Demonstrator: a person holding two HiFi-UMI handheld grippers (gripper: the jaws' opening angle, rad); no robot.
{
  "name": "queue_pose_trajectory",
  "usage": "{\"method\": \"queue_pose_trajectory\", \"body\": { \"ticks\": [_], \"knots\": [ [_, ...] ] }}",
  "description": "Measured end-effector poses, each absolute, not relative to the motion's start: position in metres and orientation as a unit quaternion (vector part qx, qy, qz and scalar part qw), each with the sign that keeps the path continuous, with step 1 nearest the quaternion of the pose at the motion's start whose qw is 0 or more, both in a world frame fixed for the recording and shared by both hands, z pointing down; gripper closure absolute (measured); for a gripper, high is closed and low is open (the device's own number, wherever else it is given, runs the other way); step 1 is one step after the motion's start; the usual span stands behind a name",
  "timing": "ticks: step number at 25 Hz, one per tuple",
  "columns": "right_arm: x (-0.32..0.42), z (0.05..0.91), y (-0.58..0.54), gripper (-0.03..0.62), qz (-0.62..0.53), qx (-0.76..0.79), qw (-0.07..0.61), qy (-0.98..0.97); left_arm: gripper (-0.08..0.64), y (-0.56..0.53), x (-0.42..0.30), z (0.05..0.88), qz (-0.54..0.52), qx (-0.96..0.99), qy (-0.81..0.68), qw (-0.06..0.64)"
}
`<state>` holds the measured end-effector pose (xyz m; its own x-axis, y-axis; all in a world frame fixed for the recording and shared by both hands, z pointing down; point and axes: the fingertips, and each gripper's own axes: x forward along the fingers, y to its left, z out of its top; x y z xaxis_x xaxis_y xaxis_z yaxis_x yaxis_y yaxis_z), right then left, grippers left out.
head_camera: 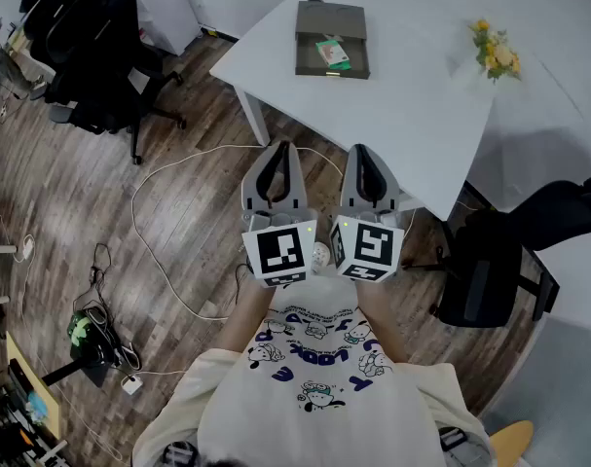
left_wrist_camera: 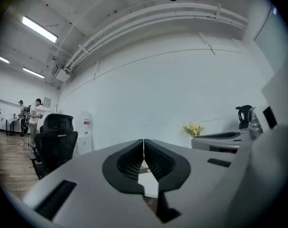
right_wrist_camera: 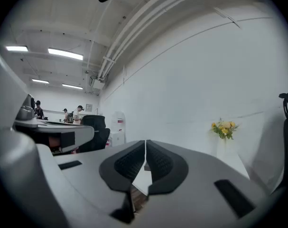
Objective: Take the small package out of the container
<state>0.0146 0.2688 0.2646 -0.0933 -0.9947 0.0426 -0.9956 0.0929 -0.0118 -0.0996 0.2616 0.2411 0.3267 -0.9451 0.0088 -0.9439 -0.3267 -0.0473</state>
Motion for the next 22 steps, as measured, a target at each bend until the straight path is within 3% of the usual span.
{"method": "queue_pose_trajectory", "body": {
  "ticks": [22],
  "knots": [
    [0.041, 0.281, 0.227, 0.560, 0.023, 0.643, 0.020, -0.765, 0.543, 0.226, -0.061, 0.256, -0.027, -0.799, 0.600, 0.003]
  ]
}}
